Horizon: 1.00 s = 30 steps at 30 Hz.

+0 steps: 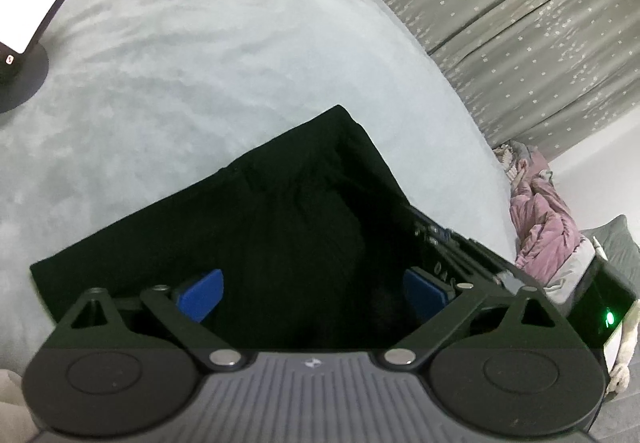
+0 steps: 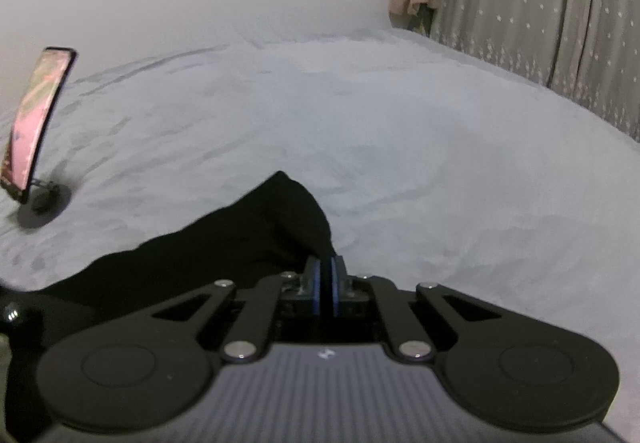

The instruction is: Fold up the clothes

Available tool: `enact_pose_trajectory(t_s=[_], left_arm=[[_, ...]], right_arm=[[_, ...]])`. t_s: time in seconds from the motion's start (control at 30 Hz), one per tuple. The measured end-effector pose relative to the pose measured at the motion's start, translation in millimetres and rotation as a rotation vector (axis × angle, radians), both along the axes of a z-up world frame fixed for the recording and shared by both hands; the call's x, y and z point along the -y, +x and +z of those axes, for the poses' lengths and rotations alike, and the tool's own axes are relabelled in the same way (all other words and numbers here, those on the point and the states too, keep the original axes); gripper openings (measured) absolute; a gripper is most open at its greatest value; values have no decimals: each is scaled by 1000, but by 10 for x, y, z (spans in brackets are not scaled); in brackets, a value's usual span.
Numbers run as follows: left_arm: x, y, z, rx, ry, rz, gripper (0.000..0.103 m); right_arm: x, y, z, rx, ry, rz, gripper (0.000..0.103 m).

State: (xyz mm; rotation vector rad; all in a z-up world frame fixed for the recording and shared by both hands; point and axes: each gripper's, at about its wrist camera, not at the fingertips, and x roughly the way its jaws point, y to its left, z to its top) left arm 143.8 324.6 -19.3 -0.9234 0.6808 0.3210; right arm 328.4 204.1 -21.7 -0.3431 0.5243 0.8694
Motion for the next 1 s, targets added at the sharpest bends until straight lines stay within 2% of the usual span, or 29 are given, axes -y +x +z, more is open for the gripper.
enact_pose_trajectory(t_s=[0.23,0.57,0.67,0.7,0.73,0.8,1.0], left_arm=[[-39,1,-17,-6,-12,11,95],[-37,2,-9,-10,-16,23,94],[-36,1,-21,-17,-17,23,94],[-41,3,-22,-19,-17,23,94],[-44,7,-25,-22,-18,23,94],[-41,20,-23,-27,-18,21,94],[-44,32,-16,-33,-12,17,94]], right_arm=[[66,-264,35,21,3,57,3],[113,-548,-40,-3,14,117,2],[116,-438,-37,-23,26,82,10],[117,-385,-31,-27,33,65,16],[119,-332,-25,-31,40,48,29],[121,-221,-14,-38,54,13,39],[77,186,-54,-39,39,-97,61]])
